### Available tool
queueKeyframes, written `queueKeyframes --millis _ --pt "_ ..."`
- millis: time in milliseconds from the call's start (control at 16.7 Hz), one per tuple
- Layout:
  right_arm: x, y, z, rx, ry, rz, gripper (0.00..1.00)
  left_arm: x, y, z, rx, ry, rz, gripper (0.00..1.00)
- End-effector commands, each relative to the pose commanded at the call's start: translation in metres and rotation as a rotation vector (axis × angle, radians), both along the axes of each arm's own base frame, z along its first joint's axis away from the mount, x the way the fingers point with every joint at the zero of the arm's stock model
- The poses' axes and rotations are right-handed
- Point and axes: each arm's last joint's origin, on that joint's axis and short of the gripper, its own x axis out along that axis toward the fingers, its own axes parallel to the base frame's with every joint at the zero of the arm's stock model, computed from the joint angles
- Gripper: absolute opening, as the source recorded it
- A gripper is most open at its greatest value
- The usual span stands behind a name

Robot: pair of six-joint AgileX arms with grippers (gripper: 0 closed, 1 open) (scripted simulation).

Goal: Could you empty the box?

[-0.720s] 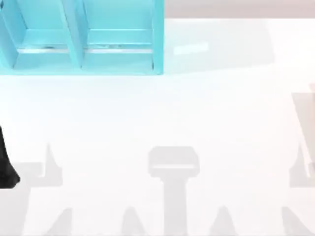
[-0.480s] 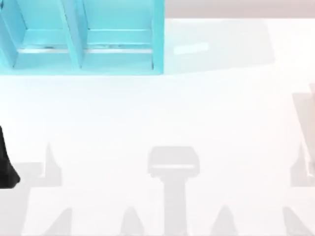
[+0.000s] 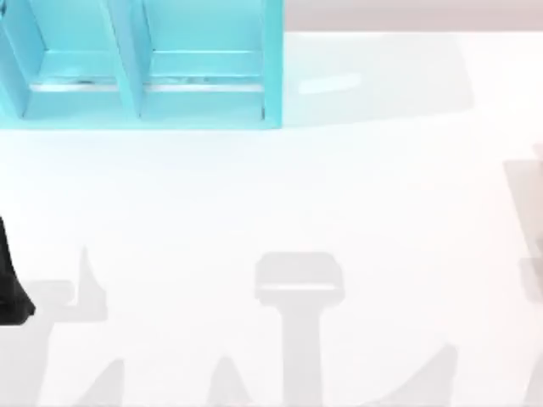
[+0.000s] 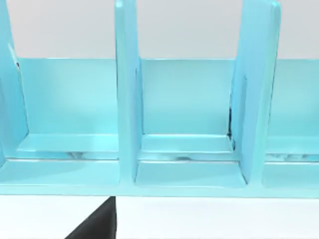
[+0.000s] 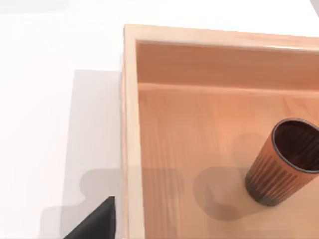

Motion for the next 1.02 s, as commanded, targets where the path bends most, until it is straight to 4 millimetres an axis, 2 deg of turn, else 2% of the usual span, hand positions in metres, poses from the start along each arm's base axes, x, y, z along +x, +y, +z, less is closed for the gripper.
queueKeyframes --millis 300,600,840,1020 --pt "0.052 -0.036 0.028 0.017 0.470 -0.042 1.00 0.000 0.000 0.000 0.000 0.000 0.000 1.00" --pt "0.102 -0.084 0.027 0.114 0.845 -0.030 1.00 0.000 0.000 0.000 0.000 0.000 0.000 1.00" --pt "0.122 -0.109 0.018 0.183 1.003 -0.010 1.00 0.000 0.000 0.000 0.000 0.000 0.000 1.00" --pt "0.124 -0.113 0.016 0.194 1.024 -0.006 1.00 0.000 0.000 0.000 0.000 0.000 0.000 1.00"
